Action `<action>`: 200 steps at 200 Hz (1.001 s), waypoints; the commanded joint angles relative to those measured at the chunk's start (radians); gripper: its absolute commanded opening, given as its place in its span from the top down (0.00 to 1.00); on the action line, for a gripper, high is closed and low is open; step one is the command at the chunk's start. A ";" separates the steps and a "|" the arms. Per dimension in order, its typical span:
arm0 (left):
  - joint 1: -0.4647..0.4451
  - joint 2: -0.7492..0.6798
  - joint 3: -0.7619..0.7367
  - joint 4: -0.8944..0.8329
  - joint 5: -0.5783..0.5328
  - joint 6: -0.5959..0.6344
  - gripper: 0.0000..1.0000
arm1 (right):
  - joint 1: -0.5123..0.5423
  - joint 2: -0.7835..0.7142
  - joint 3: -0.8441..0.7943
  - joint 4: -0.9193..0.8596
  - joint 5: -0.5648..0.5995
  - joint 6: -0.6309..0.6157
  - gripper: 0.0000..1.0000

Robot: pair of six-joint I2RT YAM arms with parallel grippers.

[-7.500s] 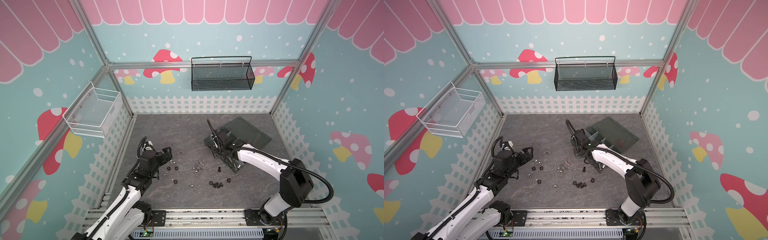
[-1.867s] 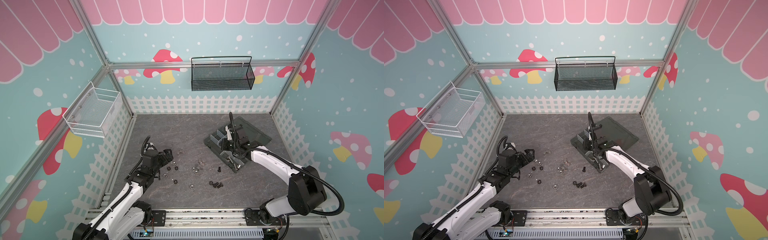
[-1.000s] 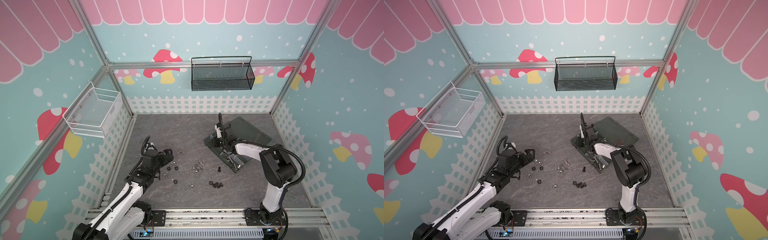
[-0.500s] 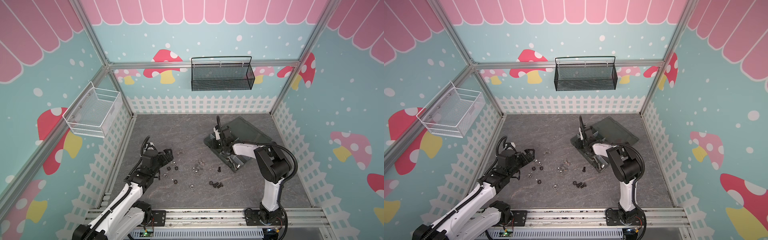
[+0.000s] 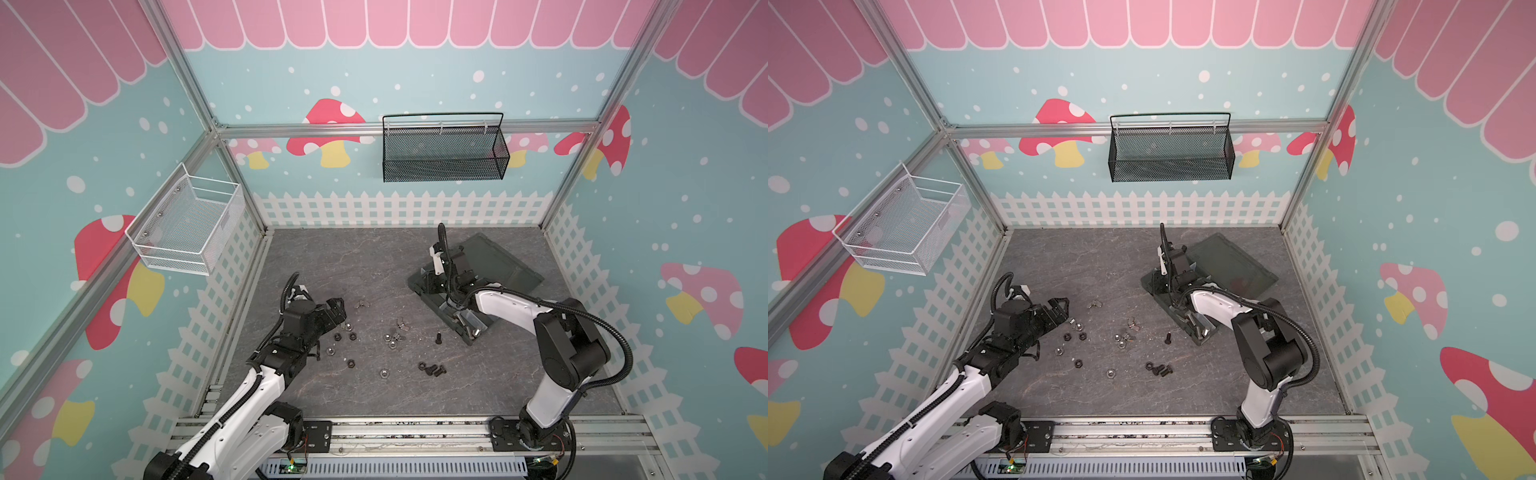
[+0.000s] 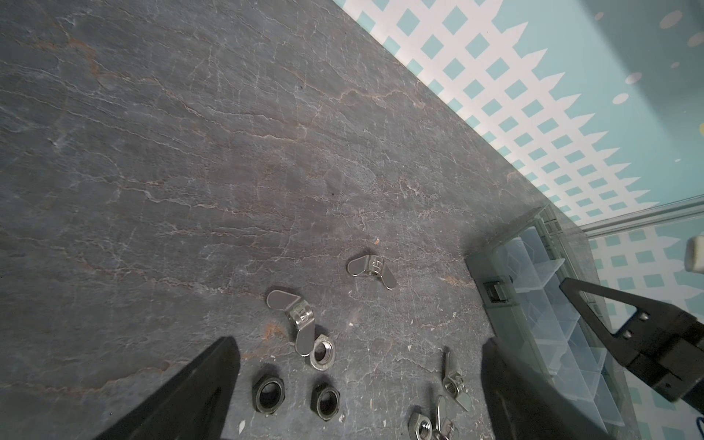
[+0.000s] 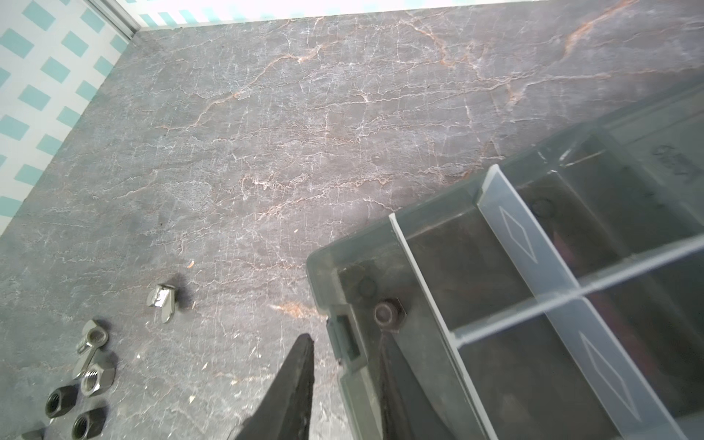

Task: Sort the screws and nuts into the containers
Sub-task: 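Lower the black bolt into the organizer box and open the right gripper, then move the right gripper back over the black bolts beside the box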

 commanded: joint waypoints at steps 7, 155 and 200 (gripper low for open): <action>0.004 -0.015 0.031 -0.016 -0.012 -0.006 0.00 | 0.048 -0.059 -0.035 -0.214 0.114 0.036 0.70; 0.005 0.013 0.033 -0.016 -0.008 -0.014 0.00 | 0.320 -0.373 -0.332 -0.614 0.089 0.462 0.54; 0.005 0.015 0.032 -0.016 -0.003 -0.018 0.00 | 0.376 -0.397 -0.362 -0.627 0.079 0.534 0.48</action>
